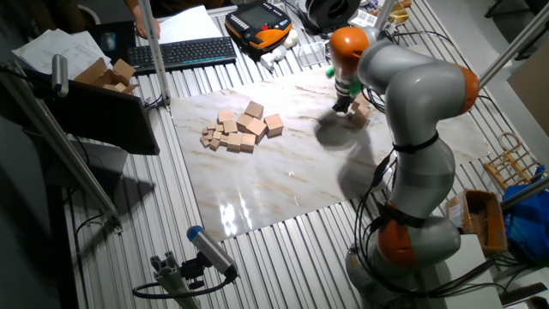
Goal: Stack the blocks into a cross shape
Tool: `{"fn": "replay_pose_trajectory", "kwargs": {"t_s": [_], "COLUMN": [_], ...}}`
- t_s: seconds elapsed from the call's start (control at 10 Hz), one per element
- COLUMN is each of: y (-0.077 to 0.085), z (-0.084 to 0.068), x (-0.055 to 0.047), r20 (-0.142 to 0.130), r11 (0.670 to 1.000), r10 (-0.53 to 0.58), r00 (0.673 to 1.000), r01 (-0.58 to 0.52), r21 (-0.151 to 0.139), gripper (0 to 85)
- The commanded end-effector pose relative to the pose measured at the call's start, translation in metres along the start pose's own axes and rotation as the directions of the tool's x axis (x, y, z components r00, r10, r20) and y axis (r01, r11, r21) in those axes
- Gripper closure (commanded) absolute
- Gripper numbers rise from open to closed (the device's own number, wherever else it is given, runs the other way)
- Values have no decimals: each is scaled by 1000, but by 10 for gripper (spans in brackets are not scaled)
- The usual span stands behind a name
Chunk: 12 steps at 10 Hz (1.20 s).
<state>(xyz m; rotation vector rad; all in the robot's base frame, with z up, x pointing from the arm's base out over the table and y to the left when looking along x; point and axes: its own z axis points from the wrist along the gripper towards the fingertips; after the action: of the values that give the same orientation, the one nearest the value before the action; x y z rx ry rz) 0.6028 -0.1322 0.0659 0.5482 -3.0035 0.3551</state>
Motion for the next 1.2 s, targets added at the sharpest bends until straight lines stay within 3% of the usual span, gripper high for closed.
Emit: {"fn": "replay_pose_trajectory", "kwargs": {"t_s": [0.0, 0.1, 0.2, 0.4, 0.5, 0.6, 0.8, 1.0, 1.1], "y": [-6, -10, -11, -14, -13, -11, -10, -10, -10], "z": [3, 3, 3, 7, 8, 7, 6, 6, 6], "x": [-8, -14, -18, -17, -17, -18, -19, -20, -20], "r20": [6, -1, 3, 22, 24, 8, -5, 7, 0], "r11": [1000, 1000, 999, 995, 996, 998, 998, 998, 999], "r10": [10, 22, 43, 51, 51, 56, 64, 61, 48], "r00": [1000, 1000, 999, 998, 998, 998, 998, 998, 999], "r01": [-10, -22, -43, -52, -52, -56, -64, -61, -48], "r21": [3, -11, 0, 83, 67, 26, 16, 30, 9], "gripper": [850, 850, 850, 850, 850, 850, 850, 850, 850]}}
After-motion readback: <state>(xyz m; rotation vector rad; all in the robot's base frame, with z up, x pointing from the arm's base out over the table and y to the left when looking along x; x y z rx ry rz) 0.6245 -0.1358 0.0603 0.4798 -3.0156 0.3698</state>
